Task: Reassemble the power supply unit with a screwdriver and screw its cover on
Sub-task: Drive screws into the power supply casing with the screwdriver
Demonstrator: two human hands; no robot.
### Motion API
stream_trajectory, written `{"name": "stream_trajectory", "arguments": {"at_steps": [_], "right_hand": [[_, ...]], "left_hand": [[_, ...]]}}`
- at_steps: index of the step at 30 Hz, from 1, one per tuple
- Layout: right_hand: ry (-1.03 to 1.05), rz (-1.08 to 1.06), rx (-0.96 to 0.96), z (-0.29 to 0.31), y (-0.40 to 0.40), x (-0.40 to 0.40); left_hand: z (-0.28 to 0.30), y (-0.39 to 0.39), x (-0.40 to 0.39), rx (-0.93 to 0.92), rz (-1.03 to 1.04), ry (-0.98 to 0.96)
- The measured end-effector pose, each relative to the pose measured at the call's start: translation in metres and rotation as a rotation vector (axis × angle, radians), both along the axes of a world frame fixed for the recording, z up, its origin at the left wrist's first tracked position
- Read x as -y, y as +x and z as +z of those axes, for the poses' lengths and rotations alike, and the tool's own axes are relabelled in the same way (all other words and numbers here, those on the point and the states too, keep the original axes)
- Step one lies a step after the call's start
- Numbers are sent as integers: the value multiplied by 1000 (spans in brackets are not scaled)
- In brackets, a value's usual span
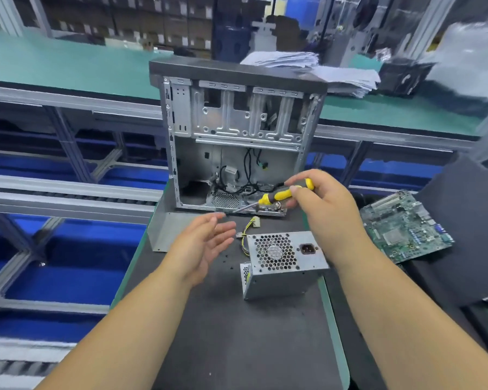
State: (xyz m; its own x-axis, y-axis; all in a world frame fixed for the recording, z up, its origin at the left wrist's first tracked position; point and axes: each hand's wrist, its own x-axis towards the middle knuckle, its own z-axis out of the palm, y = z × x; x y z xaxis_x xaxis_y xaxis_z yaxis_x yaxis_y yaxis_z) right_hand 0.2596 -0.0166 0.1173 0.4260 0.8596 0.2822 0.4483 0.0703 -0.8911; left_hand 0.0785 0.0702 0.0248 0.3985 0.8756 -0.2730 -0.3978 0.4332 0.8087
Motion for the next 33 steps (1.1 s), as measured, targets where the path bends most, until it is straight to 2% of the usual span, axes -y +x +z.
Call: {"name": "stream_trajectory", "arguments": {"at_steps": [3, 12, 21, 33], "right_hand": [[40, 2, -35, 6, 13, 20], [66, -10, -126, 3, 50, 70], [163, -46, -136, -10, 87, 105], [145, -31, -148, -7, 95, 112]], "left_hand": [[9, 23, 10, 88, -23, -48], [18, 62, 42, 93, -47, -29], [25, 96, 71, 12, -75, 101], [26, 107, 79, -66, -74, 217]]}}
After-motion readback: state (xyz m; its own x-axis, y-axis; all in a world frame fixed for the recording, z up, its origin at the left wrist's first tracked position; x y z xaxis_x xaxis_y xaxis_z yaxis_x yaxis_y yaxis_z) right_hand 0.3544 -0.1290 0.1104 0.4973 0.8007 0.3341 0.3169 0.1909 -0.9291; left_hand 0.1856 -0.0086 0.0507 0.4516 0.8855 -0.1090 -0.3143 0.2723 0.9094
